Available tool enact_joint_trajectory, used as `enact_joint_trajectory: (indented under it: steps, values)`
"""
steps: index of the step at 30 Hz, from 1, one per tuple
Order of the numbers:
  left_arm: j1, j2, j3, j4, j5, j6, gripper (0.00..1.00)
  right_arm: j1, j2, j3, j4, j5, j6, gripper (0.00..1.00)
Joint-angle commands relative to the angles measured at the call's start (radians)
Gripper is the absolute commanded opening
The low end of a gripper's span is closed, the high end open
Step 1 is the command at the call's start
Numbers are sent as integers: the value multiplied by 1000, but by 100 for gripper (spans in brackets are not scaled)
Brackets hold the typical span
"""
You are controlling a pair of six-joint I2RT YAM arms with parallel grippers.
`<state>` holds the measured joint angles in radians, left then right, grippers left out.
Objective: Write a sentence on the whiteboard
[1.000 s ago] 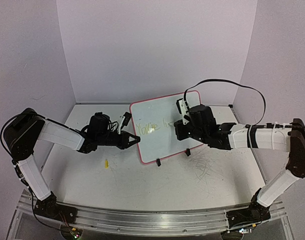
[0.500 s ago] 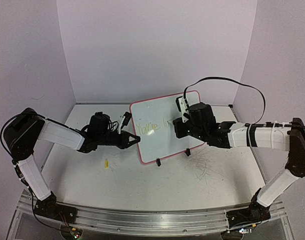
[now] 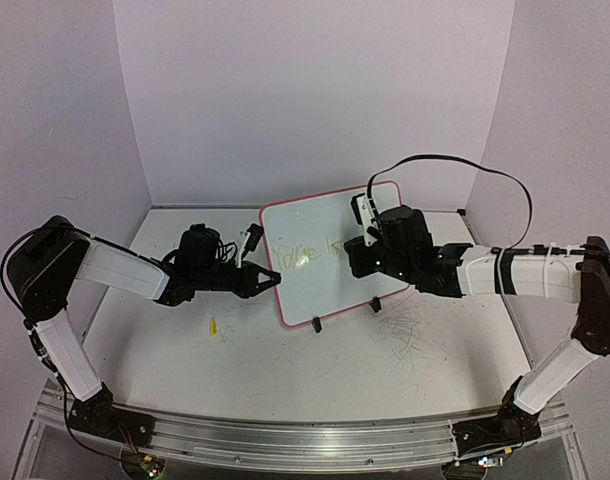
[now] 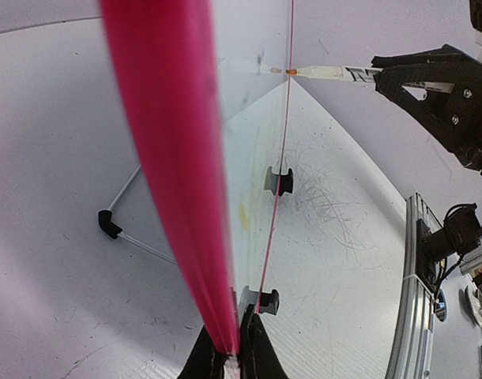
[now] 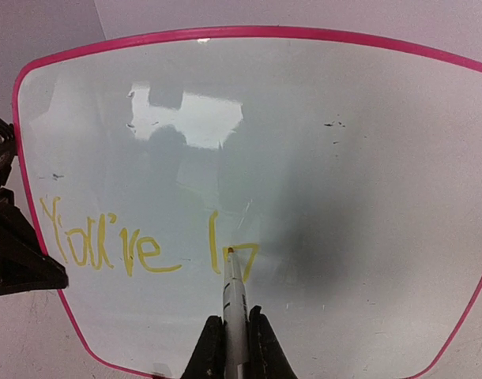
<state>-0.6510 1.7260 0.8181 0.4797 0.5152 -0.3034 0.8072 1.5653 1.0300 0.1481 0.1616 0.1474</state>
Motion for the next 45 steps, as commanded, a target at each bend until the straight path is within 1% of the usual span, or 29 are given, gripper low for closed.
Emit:
enact_joint_trajectory:
  steps: [1,31,39,45]
  values:
    - [-10,29,-8,-148,-61,74,0,-44,-87,-37,20,-20,8,0]
    - [-10,34,-2,-150,-62,78,0,-48,-1,3,46,-45,-2,0]
    - [-10,33,-4,-151,-62,78,0,-48,4,8,53,-14,1,0]
    - [-10,32,-5,-153,-61,78,0,-47,-16,-20,34,-22,9,0]
